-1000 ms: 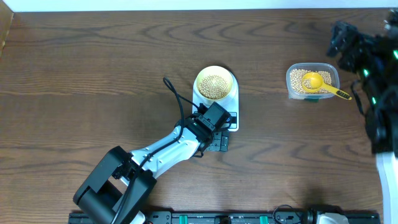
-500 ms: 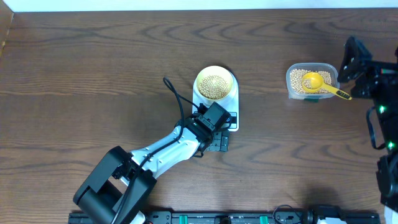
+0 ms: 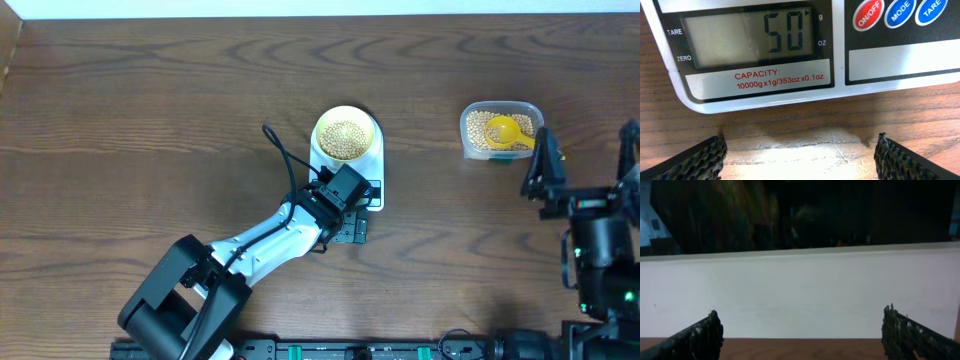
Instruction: Scoop item into bowl and weigh 50g on scale
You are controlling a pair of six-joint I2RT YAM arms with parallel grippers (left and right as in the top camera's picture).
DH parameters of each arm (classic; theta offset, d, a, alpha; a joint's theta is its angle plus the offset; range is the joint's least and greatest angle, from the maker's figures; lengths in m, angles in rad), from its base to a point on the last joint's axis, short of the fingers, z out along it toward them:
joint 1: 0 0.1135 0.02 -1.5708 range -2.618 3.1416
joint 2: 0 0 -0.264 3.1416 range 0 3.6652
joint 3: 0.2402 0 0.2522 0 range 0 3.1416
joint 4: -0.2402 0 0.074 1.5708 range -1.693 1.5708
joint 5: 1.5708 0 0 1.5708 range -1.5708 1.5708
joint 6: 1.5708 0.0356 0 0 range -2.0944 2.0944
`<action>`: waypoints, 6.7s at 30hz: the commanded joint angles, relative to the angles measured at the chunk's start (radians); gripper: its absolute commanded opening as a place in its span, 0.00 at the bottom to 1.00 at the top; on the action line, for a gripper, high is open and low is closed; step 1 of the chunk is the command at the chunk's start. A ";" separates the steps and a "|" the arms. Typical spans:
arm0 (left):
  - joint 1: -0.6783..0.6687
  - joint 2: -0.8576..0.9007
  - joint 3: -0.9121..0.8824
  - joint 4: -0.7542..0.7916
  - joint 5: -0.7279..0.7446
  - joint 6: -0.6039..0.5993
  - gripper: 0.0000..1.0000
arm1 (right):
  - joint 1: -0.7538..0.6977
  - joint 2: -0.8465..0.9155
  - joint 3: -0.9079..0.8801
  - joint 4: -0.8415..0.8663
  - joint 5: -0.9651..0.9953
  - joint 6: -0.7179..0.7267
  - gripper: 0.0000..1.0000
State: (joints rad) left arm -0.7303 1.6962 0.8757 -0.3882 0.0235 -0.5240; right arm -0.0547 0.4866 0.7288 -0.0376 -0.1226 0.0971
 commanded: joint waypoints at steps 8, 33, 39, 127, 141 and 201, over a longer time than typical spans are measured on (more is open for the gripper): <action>0.000 0.026 -0.041 -0.010 0.021 -0.013 0.98 | 0.004 -0.176 -0.188 0.060 -0.101 -0.133 0.99; 0.000 0.026 -0.040 -0.010 0.021 -0.013 0.98 | 0.003 -0.352 -0.724 0.712 -0.116 -0.158 0.99; 0.000 0.026 -0.040 -0.010 0.021 -0.013 0.98 | 0.003 -0.352 -0.724 0.433 -0.116 -0.158 0.99; 0.000 0.026 -0.040 -0.010 0.021 -0.013 0.98 | 0.002 -0.481 -0.723 -0.038 0.127 -0.200 0.99; 0.000 0.026 -0.040 -0.010 0.021 -0.013 0.98 | 0.002 -0.481 -0.723 -0.038 0.127 -0.200 0.99; 0.399 -0.683 -0.196 0.578 -0.632 0.246 0.98 | 0.002 -0.481 -0.723 -0.038 0.127 -0.200 0.99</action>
State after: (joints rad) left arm -0.3470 1.0645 0.7376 0.2058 -0.5545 -0.2893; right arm -0.0547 0.0113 0.0067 -0.0711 -0.0032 -0.0891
